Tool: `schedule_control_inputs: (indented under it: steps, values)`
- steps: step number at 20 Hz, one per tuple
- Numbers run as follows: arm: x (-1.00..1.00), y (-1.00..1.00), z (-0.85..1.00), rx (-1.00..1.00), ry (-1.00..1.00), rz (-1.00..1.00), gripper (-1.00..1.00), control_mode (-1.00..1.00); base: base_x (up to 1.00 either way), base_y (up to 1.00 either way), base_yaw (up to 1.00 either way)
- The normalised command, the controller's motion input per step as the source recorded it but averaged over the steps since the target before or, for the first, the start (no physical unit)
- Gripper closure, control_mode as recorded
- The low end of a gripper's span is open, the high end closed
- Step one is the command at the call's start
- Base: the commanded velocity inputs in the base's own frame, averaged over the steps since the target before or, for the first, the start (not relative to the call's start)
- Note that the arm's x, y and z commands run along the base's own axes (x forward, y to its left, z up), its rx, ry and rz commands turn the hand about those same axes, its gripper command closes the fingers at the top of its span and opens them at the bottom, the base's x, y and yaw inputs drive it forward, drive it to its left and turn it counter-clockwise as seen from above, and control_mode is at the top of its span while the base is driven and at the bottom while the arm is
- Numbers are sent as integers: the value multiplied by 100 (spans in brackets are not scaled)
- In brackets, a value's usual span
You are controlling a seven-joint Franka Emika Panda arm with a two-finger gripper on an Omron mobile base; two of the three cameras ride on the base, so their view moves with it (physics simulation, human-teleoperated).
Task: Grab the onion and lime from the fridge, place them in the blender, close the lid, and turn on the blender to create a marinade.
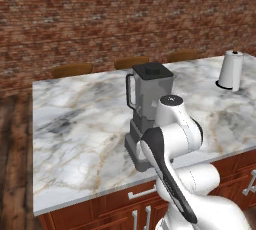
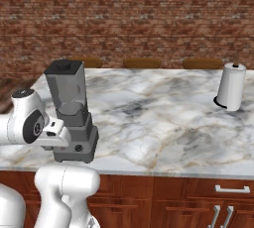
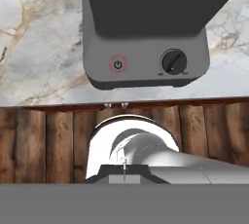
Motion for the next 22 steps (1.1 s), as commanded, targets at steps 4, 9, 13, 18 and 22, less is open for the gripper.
schedule_control_inputs:
  steps: [4,9,13,18,22]
  values:
    - [24,0,-15,-4,-2,0,100,-100,0,0,0]
    - [20,0,-26,0,-1,0,100,-100,0,0,0]
    - [25,0,-29,0,0,0,100,-100,0,0,0]
    - [29,12,-31,-1,-5,0,100,-100,0,0,0]
    - [28,14,-28,0,-3,0,100,-100,0,0,0]
